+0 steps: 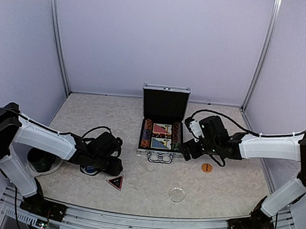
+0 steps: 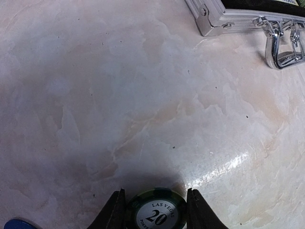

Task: Pack up texas hold em set
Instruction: Pick up the pile of poker chips from the center of the board.

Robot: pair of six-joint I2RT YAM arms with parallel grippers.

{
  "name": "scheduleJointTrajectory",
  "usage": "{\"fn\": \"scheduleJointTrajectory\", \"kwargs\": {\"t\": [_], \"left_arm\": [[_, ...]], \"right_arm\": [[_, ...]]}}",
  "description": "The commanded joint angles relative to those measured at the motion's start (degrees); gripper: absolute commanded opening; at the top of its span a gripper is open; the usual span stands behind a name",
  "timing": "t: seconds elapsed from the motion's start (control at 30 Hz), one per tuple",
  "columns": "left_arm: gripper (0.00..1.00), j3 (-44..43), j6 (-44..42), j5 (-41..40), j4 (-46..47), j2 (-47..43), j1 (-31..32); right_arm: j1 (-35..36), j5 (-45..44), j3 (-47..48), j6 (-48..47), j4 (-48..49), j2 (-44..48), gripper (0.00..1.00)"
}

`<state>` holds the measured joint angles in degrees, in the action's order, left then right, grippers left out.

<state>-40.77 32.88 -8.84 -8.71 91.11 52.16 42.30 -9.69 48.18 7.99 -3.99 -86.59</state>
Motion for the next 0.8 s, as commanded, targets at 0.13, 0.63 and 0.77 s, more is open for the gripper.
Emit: {"fn": "scheduleJointTrajectory", "kwargs": {"t": [0.13,0.63,0.77], "left_arm": [[0.31,1.8,-0.1,2.6,-2.7,-0.7,0.5],[0.29,2.4,1.0,1.9,-3.9,-5.5,1.0],[0.28,2.0,1.3,1.1,-4.6,-6.2,1.1]], "right_arm": [[-0.6,0.3,1.4,0.3,0.0,0.6,0.99],[-0.6,0.7,0.2,1.3,-0.6,3.3,0.99],[-0.5,1.1,-0.3,1.6,-0.3,3.9,0.99]]}}
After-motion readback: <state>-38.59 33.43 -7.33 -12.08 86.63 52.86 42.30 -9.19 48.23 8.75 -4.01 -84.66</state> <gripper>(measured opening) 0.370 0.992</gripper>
